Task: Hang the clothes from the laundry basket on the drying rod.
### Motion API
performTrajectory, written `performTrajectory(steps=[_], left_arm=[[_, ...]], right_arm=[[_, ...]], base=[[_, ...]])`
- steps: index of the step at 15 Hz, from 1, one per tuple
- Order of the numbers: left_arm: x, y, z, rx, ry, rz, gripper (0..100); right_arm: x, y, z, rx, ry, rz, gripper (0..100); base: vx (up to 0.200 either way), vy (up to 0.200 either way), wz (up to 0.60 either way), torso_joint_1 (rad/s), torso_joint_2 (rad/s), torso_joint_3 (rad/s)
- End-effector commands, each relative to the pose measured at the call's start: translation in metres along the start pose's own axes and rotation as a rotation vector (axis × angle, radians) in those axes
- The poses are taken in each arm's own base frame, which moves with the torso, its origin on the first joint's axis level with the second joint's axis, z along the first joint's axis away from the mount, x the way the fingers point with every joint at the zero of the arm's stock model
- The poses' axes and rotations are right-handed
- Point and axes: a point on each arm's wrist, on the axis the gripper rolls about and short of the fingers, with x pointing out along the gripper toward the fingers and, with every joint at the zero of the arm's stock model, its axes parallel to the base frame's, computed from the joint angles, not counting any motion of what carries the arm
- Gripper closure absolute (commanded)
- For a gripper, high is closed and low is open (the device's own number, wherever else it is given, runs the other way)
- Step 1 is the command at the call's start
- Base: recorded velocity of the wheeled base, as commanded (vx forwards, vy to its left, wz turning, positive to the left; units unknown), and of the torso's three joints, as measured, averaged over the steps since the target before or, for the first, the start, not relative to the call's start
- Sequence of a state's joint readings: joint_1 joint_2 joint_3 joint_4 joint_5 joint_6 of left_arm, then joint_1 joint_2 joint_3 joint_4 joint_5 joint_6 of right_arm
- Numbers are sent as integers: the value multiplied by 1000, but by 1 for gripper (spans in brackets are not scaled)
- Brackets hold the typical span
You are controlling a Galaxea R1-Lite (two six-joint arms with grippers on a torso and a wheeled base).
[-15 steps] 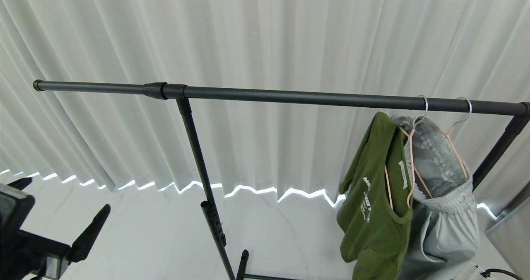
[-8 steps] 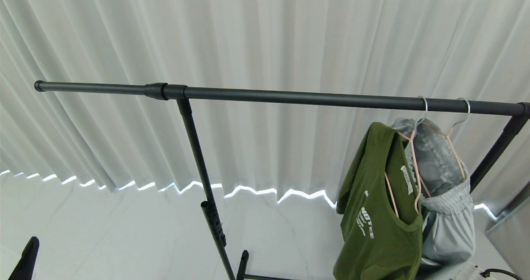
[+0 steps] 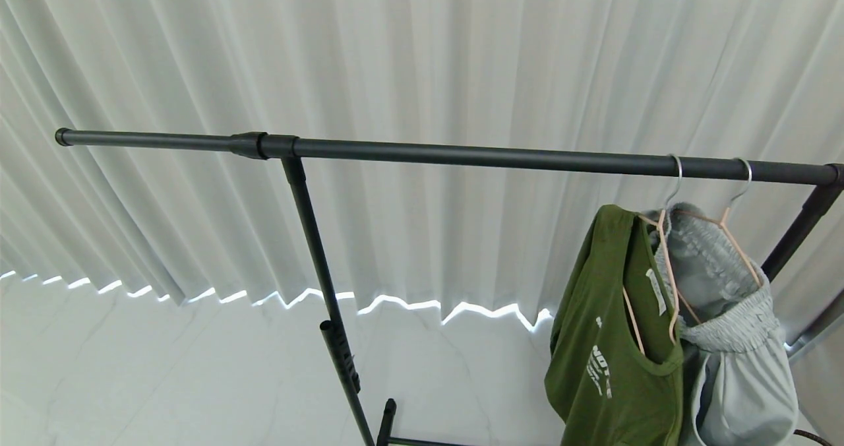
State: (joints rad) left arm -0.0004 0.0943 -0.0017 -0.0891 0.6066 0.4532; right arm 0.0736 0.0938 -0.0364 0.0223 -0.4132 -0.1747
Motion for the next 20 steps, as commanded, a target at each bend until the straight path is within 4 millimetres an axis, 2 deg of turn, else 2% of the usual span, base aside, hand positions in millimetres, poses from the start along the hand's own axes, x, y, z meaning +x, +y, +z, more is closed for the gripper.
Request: performTrajectory(steps=[1, 4, 5, 8, 10, 14, 16, 19, 20], left_arm=[[-7, 3, -5, -61, -59, 43, 0], [-7, 2, -5, -101, -63, 33, 0], [-7, 0, -4, -113, -108, -61, 0], [-11, -11, 0, -190, -297, -592, 0], [-14, -14, 0, -258, -317, -783, 0], [-14, -15, -1, -383, -256, -827, 0], [-14, -14, -1, -419, -230, -783, 0], [-10, -12, -4, -432, -168, -588, 0], [-10, -13, -6, -446, -138, -591, 0]], right_arm=[[2, 1, -4, 32, 7, -1, 0], [3, 1, 0, 109, -52, -16, 0], [3, 1, 0, 111, -53, -16, 0], [3, 1, 0, 114, -56, -16, 0], [3, 1, 0, 113, -54, 1, 0], [2, 6, -3, 145, -42, 188, 0], [2, 8, -3, 231, -35, 263, 0], [2, 8, -3, 233, -31, 277, 0], [2, 8, -3, 232, -32, 282, 0]], base=[[0, 0, 0, 0, 0, 0], [0, 0, 0, 0, 0, 0], [0, 0, 0, 0, 0, 0], [0, 0, 0, 0, 0, 0], [0, 0, 0, 0, 0, 0], [0, 0, 0, 0, 0, 0], [0, 0, 0, 0, 0, 0], [0, 0, 0, 0, 0, 0], [0, 0, 0, 0, 0, 0]])
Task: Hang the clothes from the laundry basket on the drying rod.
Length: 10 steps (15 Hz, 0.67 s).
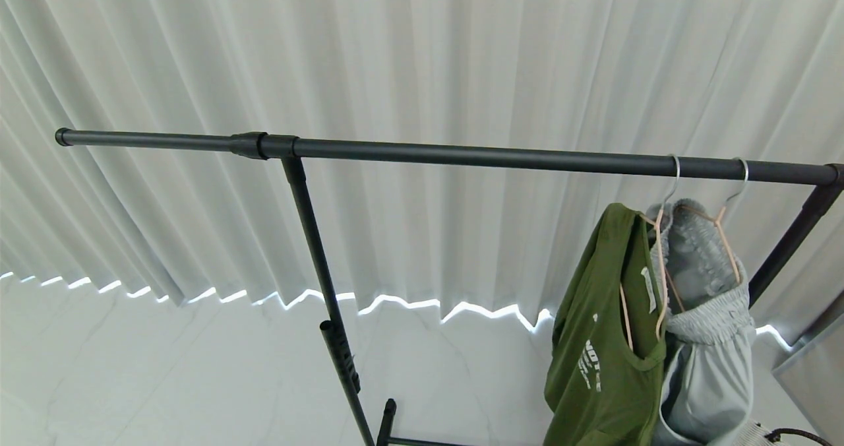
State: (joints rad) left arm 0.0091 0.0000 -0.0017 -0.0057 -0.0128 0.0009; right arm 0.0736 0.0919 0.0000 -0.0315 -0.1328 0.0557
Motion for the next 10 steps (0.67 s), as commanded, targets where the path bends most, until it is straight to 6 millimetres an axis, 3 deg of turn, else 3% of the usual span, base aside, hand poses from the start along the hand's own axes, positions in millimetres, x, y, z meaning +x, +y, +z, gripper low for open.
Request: performTrajectory(steps=[1, 5, 8, 10], left_arm=[[0, 0, -1, 2, 9, 7, 0], [0, 0, -1, 34, 11, 0, 0], [0, 0, -1, -7, 11, 5, 0], [0, 0, -1, -7, 11, 5, 0]], right_arm=[[0, 0, 0, 0, 4, 2, 0], [1, 0, 0, 2, 16, -34, 0], [4, 3, 1, 2, 55, -209, 0], [0, 3, 0, 6, -4, -186, 0]], base=[[0, 0, 0, 0, 0, 0], [0, 0, 0, 0, 0, 0], [0, 0, 0, 0, 0, 0], [0, 0, 0, 0, 0, 0]])
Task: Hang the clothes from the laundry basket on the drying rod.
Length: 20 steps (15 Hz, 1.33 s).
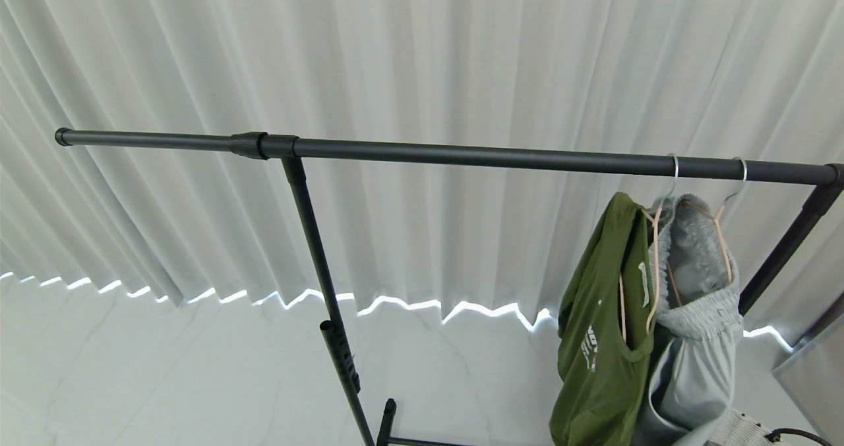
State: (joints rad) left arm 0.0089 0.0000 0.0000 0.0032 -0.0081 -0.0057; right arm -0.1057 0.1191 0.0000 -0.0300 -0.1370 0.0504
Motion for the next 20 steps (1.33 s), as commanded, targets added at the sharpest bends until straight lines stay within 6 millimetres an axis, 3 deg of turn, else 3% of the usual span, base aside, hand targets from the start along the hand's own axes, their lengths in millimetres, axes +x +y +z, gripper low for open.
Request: performTrajectory(steps=[1, 7, 20], left_arm=[[0, 0, 0, 0, 0, 1, 0], [0, 0, 0, -2, 0, 2, 0], [0, 0, 0, 0, 0, 1, 0]], right_arm=[[-2, 0, 0, 4, -23, 0, 0], [-5, 1, -5, -84, -24, 326, 0], [-9, -1, -7, -58, -72, 261, 0]], base=[[0, 0, 0, 0, 0, 0], [0, 0, 0, 0, 0, 0], [0, 0, 0, 0, 0, 0]])
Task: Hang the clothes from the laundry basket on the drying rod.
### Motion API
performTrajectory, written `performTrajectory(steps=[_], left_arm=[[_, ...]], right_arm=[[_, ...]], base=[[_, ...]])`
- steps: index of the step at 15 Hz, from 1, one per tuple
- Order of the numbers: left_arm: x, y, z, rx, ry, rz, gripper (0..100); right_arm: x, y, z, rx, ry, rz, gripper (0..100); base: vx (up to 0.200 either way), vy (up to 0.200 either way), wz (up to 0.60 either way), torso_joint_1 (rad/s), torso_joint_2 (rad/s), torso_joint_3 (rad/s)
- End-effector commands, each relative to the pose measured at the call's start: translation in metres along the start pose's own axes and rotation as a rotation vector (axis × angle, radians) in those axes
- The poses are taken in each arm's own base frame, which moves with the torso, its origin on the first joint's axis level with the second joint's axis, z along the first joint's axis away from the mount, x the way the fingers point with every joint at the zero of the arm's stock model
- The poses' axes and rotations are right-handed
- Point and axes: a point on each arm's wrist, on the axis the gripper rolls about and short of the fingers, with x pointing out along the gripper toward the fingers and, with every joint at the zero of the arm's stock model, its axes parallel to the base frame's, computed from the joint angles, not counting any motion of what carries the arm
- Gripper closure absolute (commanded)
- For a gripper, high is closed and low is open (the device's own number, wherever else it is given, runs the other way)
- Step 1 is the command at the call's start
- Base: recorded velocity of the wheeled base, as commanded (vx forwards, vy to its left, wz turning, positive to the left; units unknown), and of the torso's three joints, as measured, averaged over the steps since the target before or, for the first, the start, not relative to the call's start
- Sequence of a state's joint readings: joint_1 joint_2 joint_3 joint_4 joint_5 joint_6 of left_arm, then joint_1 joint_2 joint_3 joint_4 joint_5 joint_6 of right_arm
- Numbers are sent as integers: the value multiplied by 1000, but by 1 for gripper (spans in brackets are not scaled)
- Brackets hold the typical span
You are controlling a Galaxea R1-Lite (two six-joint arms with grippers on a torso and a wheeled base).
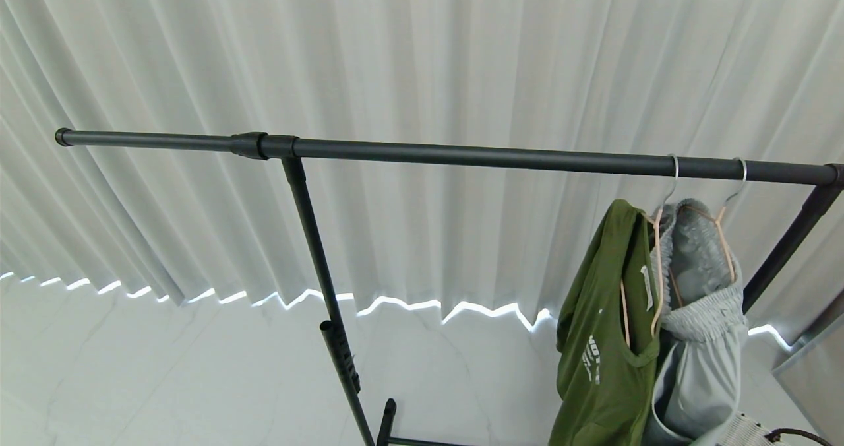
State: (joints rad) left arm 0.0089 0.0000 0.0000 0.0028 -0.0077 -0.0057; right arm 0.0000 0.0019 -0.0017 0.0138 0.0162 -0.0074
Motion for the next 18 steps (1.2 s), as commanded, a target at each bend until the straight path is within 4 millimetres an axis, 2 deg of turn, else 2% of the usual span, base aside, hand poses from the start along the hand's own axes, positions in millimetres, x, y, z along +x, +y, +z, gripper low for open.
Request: performTrajectory(steps=[1, 18], left_arm=[[0, 0, 0, 0, 0, 0, 0], [0, 0, 0, 0, 0, 0, 0]], right_arm=[[0, 0, 0, 0, -2, 1, 0], [0, 0, 0, -2, 1, -2, 0]], base=[[0, 0, 0, 0, 0, 0], [0, 0, 0, 0, 0, 0]])
